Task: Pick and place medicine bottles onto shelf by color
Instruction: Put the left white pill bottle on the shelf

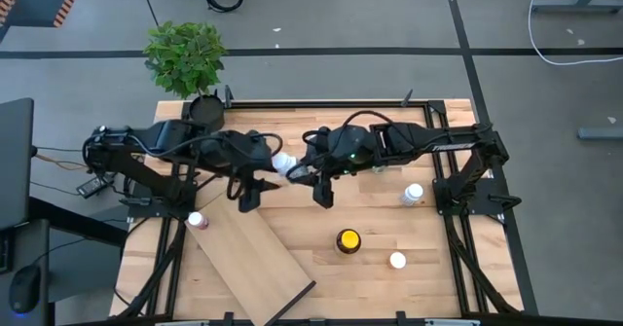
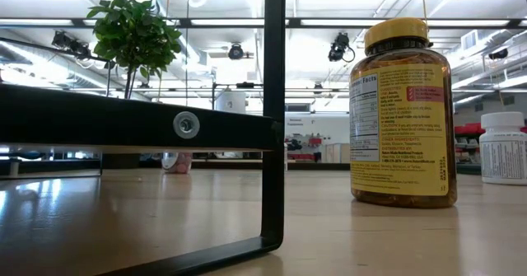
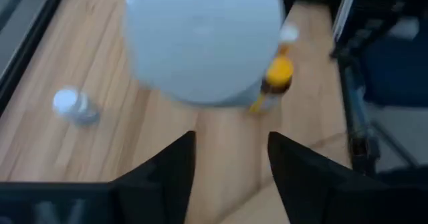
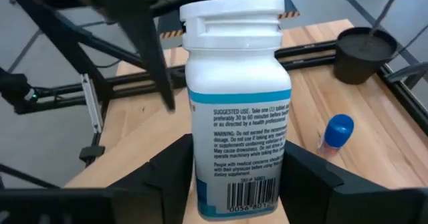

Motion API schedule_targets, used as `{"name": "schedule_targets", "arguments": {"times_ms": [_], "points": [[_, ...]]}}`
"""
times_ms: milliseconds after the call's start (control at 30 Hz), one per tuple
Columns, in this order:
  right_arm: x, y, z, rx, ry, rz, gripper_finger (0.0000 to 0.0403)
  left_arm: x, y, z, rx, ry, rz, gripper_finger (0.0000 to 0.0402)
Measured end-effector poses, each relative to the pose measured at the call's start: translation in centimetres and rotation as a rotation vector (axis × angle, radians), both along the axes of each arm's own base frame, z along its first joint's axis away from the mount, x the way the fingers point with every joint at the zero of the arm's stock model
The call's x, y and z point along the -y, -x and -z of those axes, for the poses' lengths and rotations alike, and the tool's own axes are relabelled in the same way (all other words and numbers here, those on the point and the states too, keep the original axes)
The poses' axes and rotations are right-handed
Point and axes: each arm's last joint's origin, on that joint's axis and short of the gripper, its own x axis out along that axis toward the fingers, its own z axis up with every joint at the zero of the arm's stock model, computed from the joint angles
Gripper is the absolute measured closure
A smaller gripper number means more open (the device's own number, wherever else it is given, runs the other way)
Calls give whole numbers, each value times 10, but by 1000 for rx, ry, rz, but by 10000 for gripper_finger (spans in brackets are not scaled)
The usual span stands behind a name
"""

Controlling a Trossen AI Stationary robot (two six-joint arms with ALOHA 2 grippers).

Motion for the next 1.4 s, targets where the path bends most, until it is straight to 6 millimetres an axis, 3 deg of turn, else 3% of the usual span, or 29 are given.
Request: {"name": "schedule_targets", "arguments": {"times_ms": [300,500,633,767,967,1067,1167,1267,1400], "points": [[-1,0,2,-13,1,-8,186,1,5,-3,0,48,31,311],[-1,1,3,-25,6,-13,220,0,11,-5,-2,50,32,348],[-1,2,4,-48,2,-10,221,-1,16,-1,-62,39,31,356],[0,6,8,-98,-17,7,210,-1,17,8,-167,8,48,321],[0,21,-3,-102,-89,43,195,1,0,39,-277,-59,118,213],[-1,30,-9,-99,-120,54,189,4,-14,68,-348,-90,153,168],[0,41,-15,-107,-149,79,185,0,-29,102,-440,-36,50,138],[0,51,-18,-124,-166,126,184,-4,-40,142,-550,49,-94,123],[-3,61,-23,-128,-159,145,184,-2,-47,179,-648,134,-117,116]]}}
